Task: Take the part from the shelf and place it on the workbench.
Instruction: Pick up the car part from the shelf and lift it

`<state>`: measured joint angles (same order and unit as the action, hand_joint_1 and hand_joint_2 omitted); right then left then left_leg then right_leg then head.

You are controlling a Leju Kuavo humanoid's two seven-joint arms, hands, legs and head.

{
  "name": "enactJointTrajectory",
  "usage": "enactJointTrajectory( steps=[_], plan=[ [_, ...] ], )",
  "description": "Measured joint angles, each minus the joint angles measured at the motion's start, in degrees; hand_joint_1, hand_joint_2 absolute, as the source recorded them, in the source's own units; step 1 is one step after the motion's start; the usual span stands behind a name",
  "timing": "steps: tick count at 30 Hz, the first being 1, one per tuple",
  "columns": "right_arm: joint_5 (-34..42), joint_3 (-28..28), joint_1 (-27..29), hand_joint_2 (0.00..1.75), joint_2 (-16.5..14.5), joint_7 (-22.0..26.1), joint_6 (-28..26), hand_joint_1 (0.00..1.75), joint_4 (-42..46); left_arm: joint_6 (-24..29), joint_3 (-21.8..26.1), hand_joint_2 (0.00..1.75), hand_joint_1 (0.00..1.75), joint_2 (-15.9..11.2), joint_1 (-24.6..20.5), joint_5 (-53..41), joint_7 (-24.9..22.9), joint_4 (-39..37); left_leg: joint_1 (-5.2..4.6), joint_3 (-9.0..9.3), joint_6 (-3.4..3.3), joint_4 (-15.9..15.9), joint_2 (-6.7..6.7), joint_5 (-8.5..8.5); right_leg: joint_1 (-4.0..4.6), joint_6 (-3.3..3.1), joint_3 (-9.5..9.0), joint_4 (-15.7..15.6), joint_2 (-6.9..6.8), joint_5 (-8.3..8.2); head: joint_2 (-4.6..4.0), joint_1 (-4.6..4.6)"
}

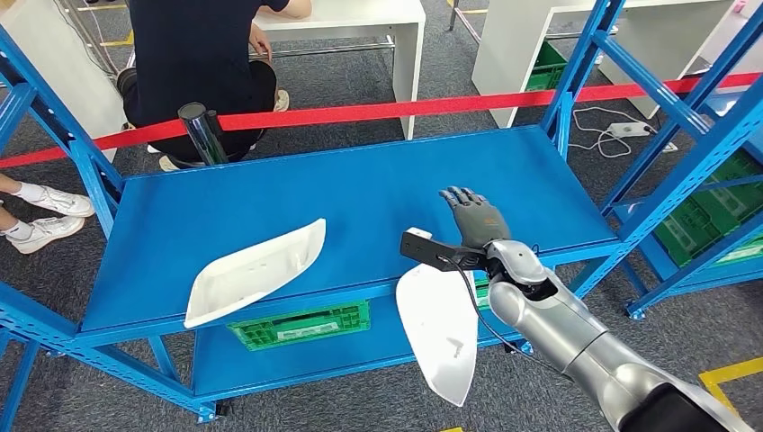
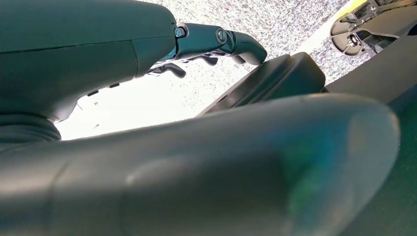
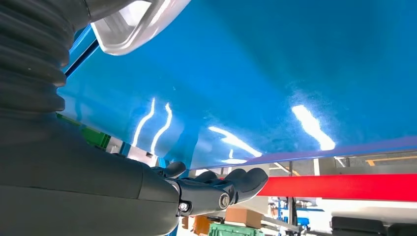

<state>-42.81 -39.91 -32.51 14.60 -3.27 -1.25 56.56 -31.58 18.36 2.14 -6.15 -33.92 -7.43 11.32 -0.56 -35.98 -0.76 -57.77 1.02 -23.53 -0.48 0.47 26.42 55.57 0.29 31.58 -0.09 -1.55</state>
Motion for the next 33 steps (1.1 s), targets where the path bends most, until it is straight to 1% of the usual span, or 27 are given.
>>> enactJointTrajectory(
  steps=[3, 4, 7, 8, 16, 33],
  plan=[
    [0.1, 0.0, 0.0, 1.75, 0.0, 0.0, 0.0, 0.01, -0.1, 0.0, 0.0, 0.00, 0.00, 0.0, 0.0, 0.0, 0.0, 0.0, 0.00, 0.00, 0.00, 0.0, 0.00, 0.00, 0.00, 0.00, 0.00, 0.0, 0.00, 0.00, 0.00, 0.00],
    [0.1, 0.0, 0.0, 1.75, 0.0, 0.0, 0.0, 0.21, -0.1, 0.0, 0.0, 0.00, 0.00, 0.0, 0.0, 0.0, 0.0, 0.0, 0.00, 0.00, 0.00, 0.0, 0.00, 0.00, 0.00, 0.00, 0.00, 0.0, 0.00, 0.00, 0.00, 0.00],
    [0.3, 0.0, 0.0, 1.75, 0.0, 0.0, 0.0, 1.49, -0.1, 0.0, 0.0, 0.00, 0.00, 0.0, 0.0, 0.0, 0.0, 0.0, 0.00, 0.00, 0.00, 0.0, 0.00, 0.00, -0.01, 0.00, 0.01, 0.0, 0.00, 0.00, 0.00, 0.00],
    [0.4, 0.0, 0.1, 1.75, 0.0, 0.0, 0.0, 1.73, -0.1, 0.0, 0.0, 0.00, 0.00, 0.0, 0.0, 0.0, 0.0, 0.0, 0.00, 0.00, 0.00, 0.0, 0.00, 0.00, -0.01, 0.00, 0.01, 0.0, 0.00, 0.00, 0.00, 0.00],
    [0.8, 0.1, 1.2, 1.75, 0.0, -0.3, -0.3, 1.75, -0.1, 0.0, 0.6, 0.00, 0.00, 0.0, 0.0, 0.0, 0.4, 0.0, 0.00, 0.01, 0.00, 0.0, -0.02, 0.00, -0.01, 0.00, 0.02, 0.0, 0.01, 0.00, 0.00, 0.00],
    [1.7, 1.0, 1.2, 1.75, 0.0, -0.7, -0.7, 1.75, -0.2, 0.0, 1.4, 0.00, 0.00, 0.0, -0.2, -0.1, 0.3, 0.1, 0.00, 0.01, 0.00, 0.0, -0.01, 0.00, 0.00, 0.00, 0.01, 0.0, 0.01, 0.00, 0.00, 0.00]
  ],
)
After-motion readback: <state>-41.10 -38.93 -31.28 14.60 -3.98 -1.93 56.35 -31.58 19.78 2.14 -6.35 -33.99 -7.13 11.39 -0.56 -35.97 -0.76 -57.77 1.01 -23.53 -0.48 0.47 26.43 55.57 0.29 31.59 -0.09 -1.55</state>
